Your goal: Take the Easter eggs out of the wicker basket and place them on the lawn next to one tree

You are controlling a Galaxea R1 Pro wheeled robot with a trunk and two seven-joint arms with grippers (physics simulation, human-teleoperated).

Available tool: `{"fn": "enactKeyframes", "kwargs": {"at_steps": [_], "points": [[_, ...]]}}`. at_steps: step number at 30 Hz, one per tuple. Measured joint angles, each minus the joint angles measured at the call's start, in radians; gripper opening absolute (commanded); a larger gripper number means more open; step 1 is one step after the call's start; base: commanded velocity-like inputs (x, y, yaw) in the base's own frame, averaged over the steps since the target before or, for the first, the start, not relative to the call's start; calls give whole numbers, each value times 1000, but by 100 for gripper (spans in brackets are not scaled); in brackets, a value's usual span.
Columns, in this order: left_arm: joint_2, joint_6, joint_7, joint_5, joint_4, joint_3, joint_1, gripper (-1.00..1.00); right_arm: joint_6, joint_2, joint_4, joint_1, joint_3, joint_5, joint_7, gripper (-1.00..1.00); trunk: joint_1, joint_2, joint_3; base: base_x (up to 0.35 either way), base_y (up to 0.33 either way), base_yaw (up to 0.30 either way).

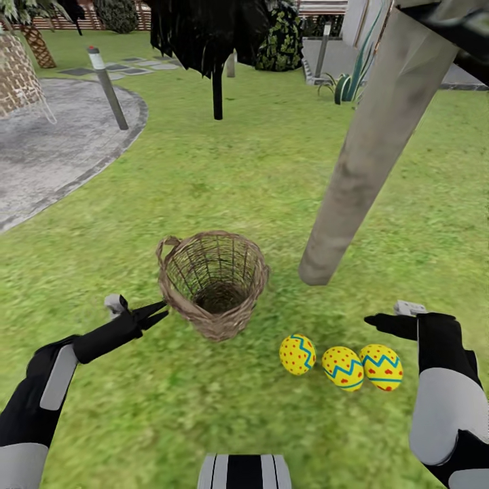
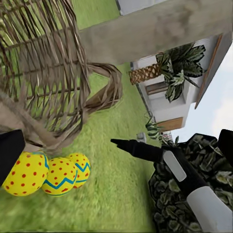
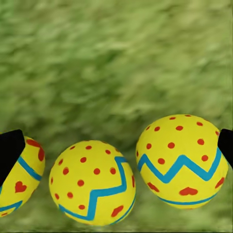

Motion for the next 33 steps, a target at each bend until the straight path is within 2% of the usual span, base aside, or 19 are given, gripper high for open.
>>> {"fn": "enactKeyframes", "kwargs": {"at_steps": [5, 6, 8, 10, 17, 18, 19, 22, 23, 24, 26, 30, 32, 33], "points": [[6, 2, 25, -11, 2, -5, 0, 100, 0, 2, 5, 0, 0, 0, 5, 100, -3, 1, 19, -107, 0, 0], [6, 2, 25, -29, 2, -5, 0, 100, -1, 2, 9, 1, 0, 0, 5, 100, -3, 1, 23, -6, 0, 0], [7, 3, 24, -90, 2, -5, 0, 100, -1, 2, 20, 1, 0, 0, 5, 100, -4, 2, 31, -1, 0, 0], [7, 4, 23, -117, 2, -5, 0, 100, -2, 3, 24, 1, 0, 1, 5, 100, -5, 2, 39, 0, 0, 0], [8, 3, 24, -124, 17, -5, 0, 100, -5, 3, 58, 2, 1, 0, 4, 100, -8, 4, 66, -261, 0, 0], [8, 3, 25, -125, 42, -11, -1, 100, -4, 4, 66, 2, 0, 1, 4, 100, -8, 4, 70, -305, 0, 0], [6, 0, 26, -127, 86, -32, -8, 100, -6, 5, 100, 2, 2, 2, 3, 100, -8, 5, 73, -260, 0, 0], [8, 1, 25, -130, 137, -87, -38, 100, -13, 1, 238, 2, 4, 5, -1, 100, -10, 5, 85, -86, 0, 0], [15, 3, 24, -151, 141, -104, -40, 100, -14, 0, 263, 2, 5, 8, -1, 100, -11, 5, 89, -9, 0, 0], [43, 4, 23, -187, 143, -115, -40, 100, -14, 0, 276, 2, 5, 14, -4, 100, -11, 6, 93, -5, 0, 0], [76, 4, 23, -211, 180, -119, -38, 100, -15, -1, 305, 7, 6, 20, -3, 100, -12, 6, 101, -1, 0, 0], [100, 4, 23, -242, 242, -120, -36, 100, -20, -1, 343, 28, 7, 24, -3, 100, -14, 7, 116, 0, 0, 0], [110, 3, 23, -280, 252, -120, -34, 100, -34, 1, 351, 42, 8, 25, -3, 100, -15, 7, 124, 0, 0, 0], [114, 4, 22, -288, 258, -120, -33, 100, -38, 2, 353, 44, 8, 26, -3, 100, -15, 8, 128, 0, 0, 0]]}}
